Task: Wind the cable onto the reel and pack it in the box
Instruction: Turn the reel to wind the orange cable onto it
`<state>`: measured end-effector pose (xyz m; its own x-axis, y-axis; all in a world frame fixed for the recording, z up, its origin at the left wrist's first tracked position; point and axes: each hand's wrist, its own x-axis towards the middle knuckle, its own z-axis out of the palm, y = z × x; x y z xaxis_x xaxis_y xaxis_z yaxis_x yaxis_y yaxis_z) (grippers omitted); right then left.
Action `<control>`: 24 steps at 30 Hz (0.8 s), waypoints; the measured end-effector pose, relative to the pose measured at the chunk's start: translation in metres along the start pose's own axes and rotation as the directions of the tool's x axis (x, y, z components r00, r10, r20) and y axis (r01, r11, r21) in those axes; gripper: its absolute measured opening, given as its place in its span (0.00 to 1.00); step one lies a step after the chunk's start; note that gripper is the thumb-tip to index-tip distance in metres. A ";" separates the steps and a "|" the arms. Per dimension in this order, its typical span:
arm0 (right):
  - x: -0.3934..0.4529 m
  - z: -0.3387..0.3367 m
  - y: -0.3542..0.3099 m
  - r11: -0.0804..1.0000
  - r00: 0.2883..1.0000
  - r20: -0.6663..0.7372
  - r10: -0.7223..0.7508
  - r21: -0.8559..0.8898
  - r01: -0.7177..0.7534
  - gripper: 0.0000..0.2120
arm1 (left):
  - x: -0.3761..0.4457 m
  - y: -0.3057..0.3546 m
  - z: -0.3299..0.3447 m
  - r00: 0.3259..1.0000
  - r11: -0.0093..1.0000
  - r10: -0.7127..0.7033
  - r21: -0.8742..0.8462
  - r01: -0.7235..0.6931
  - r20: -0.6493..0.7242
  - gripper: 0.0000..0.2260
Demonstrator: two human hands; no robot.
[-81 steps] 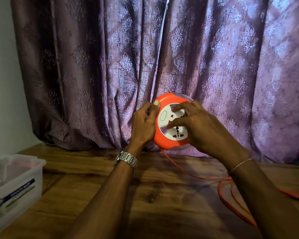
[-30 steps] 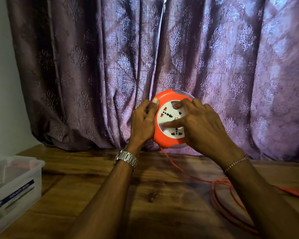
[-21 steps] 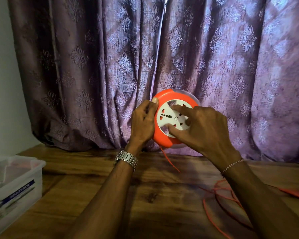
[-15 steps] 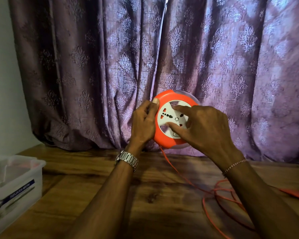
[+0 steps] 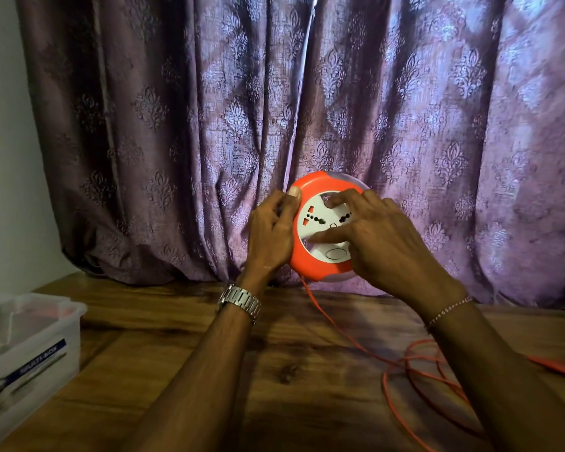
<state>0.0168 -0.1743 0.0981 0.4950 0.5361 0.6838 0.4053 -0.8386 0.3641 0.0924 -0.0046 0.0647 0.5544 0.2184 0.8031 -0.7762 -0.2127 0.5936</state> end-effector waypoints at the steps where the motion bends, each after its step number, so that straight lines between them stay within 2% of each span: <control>1: -0.001 0.001 0.000 1.000 1.000 -0.016 0.011 -0.025 -0.011 0.21 | 0.000 0.000 0.000 1.000 1.000 -0.001 -0.001 0.001 0.002 0.19; 3: -0.002 0.002 -0.002 0.998 0.998 -0.055 0.015 -0.065 -0.019 0.25 | 0.000 -0.001 0.001 1.000 1.000 -0.003 -0.008 0.003 -0.004 0.19; 5: -0.003 0.003 -0.001 0.996 0.996 -0.084 0.042 -0.078 -0.048 0.24 | 0.000 -0.001 0.001 1.000 1.000 -0.003 -0.016 0.003 -0.014 0.19; 7: -0.003 0.007 0.002 0.993 0.986 -0.129 0.105 -0.042 -0.111 0.23 | 0.001 -0.001 0.002 1.000 0.999 -0.003 -0.032 0.003 -0.021 0.19; 10: -0.001 0.009 0.001 0.968 0.949 -0.195 0.248 0.015 -0.250 0.28 | 0.002 -0.001 0.002 1.000 0.999 -0.008 -0.040 0.007 -0.029 0.19; 12: 0.000 0.009 -0.002 0.957 0.934 -0.209 0.289 0.032 -0.289 0.30 | 0.001 0.000 0.002 0.999 0.999 -0.014 -0.031 0.013 -0.032 0.19; 15: 0.001 0.009 0.000 0.977 0.956 -0.202 0.212 0.022 -0.212 0.26 | 0.001 0.000 0.002 0.999 0.999 -0.030 -0.040 0.028 -0.040 0.19; 20: 0.001 0.004 0.005 0.989 0.972 -0.233 0.022 0.144 0.012 0.11 | 0.002 -0.001 0.001 0.998 0.999 -0.026 -0.046 0.023 -0.049 0.19; 22: 0.000 0.002 0.004 0.989 0.984 -0.166 -0.057 0.126 0.078 0.18 | 0.001 0.000 0.000 0.999 0.999 -0.028 -0.039 0.026 -0.045 0.20; 24: 0.000 0.000 0.003 0.990 0.995 -0.066 -0.075 0.112 0.082 0.21 | 0.001 0.000 0.000 0.999 0.999 -0.030 -0.040 0.028 -0.040 0.20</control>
<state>0.0179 -0.1766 0.0994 0.4119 0.5898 0.6946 0.5283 -0.7757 0.3453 0.0928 -0.0044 0.0656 0.5649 0.2623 0.7824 -0.7717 -0.1680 0.6134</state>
